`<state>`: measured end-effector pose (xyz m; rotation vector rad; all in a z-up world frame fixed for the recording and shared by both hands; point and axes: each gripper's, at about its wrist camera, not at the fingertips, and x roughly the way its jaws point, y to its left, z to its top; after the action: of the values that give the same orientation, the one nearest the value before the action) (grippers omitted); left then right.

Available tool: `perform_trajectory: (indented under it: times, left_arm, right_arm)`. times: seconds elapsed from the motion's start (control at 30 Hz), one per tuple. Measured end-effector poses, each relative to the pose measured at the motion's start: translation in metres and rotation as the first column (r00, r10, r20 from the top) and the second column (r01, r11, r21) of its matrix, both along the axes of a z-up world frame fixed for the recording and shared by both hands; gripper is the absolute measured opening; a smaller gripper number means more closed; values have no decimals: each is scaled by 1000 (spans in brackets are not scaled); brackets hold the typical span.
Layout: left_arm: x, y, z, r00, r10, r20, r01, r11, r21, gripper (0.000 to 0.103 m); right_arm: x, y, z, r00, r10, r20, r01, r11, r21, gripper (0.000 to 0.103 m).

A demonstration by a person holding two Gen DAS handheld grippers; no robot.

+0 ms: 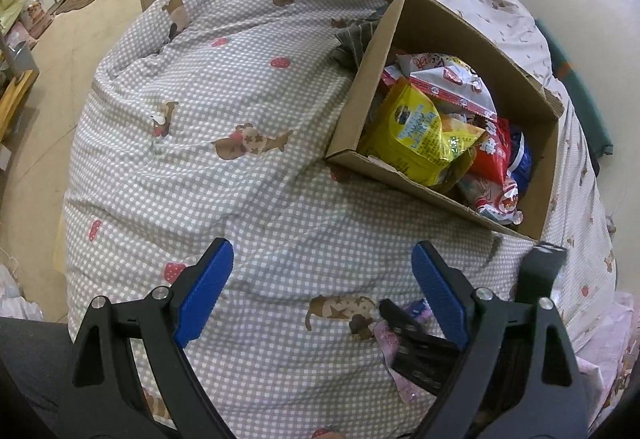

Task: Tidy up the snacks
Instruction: 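Grasp the pink sachet with the left tool while the right tool grasps the blue-and-white bar, then lift and carry the pink sachet and blue-and-white bar over the box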

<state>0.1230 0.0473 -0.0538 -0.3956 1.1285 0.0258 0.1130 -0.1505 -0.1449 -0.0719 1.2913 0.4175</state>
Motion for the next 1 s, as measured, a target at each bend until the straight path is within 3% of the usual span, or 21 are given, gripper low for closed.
perform_trajectory:
  times: [0.17,0.27,0.37,0.47,0.63,0.83,0.9,1.0]
  left_arm:
    - [-3,-5,-5,1000,-19,-15,19,1000,24,89]
    - [-8,-19,-18,995,-60,-75,64,997,44,89]
    - [-20,-31,-34,991,-18,-136,19,1000,8,89]
    - [-33,-63,-55,975,13,-222,-21,999,-33,89]
    - [-46,-124,-85,944,41,-328,-48,999,-14,89]
    - [-44,-147,-113,913,168,-371,-143,985,93,89]
    - [-43,-156,-115,916,159,-368,-116,984,135,89]
    - [-44,-161,-113,925,150,-349,-108,984,139,86]
  right_arm:
    - [-12,-33,35,1000,-9,25,8,998,59,70]
    - [-13,-65,53,997,-65,50,61,994,88,70]
    - [-9,-87,64,988,-133,72,123,984,127,70]
    - [-11,-109,64,977,-198,76,182,968,175,70]
    - [-4,-139,77,962,-266,68,242,938,248,70]
    - [-7,-155,81,952,-299,61,267,912,313,70]
    - [-8,-154,84,953,-296,68,258,908,331,70]
    - [-10,-153,90,955,-285,84,240,907,346,70]
